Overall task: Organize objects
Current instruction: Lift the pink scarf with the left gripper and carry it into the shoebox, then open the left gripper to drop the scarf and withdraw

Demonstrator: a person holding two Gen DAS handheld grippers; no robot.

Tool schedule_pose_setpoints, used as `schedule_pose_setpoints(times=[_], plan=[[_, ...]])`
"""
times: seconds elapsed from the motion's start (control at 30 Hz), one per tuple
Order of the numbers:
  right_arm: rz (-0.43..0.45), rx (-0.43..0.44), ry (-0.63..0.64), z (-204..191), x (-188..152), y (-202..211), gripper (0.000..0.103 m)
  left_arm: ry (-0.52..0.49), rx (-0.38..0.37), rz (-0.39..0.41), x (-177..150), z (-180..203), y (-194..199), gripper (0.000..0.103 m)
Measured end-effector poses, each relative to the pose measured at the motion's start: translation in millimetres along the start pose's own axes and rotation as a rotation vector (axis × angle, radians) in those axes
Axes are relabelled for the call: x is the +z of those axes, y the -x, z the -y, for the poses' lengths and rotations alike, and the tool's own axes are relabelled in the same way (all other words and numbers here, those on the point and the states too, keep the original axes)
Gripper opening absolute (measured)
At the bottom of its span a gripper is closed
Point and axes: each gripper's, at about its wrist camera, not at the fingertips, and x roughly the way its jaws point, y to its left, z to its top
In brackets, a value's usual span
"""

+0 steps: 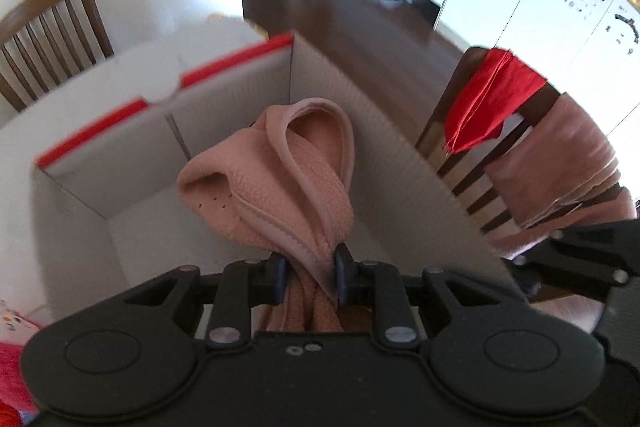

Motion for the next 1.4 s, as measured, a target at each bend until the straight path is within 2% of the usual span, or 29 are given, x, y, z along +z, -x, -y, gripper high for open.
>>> schedule_pose_setpoints(times=[0.23,0.4,0.5,0.57,0.77,1.0,1.4], plan=[[-0.008,0.013,-0.009,1.9,-0.9,-1.1,0.005,0.046,-0.018,-0.082,4.6,-1.1,-31.2,0.022],[-0.019,0.02,-0.02,3.9,0.7,-2.1,0.005,0.073,-0.032,-0.108,0.7,-8.4,-41.2,0.025],[-0.021,0.023,-0.023,3.9,0.9,-2.7,0.005,0.087,-0.037,-0.113,-0.2,-12.4,-43.3,0.03],[-0.022,0.024,-0.026,3.7,0.9,-2.6,0.005,0.092,-0.033,-0.11,-0.8,-14.1,-41.5,0.038],[-0.024,0.024,-0.023,3.0,1.3,-3.0,0.005,0.102,-0.026,-0.077,-4.6,-17.6,-32.8,0.054],[-0.025,0.024,-0.022,3.1,1.1,-3.5,0.005,0.149,-0.041,-0.025,-13.7,-29.3,-4.1,0.056],[-0.044,0.025,-0.02,3.5,2.6,-6.2,0.005,0.142,-0.034,0.114,-34.2,-23.8,71.2,0.056]])
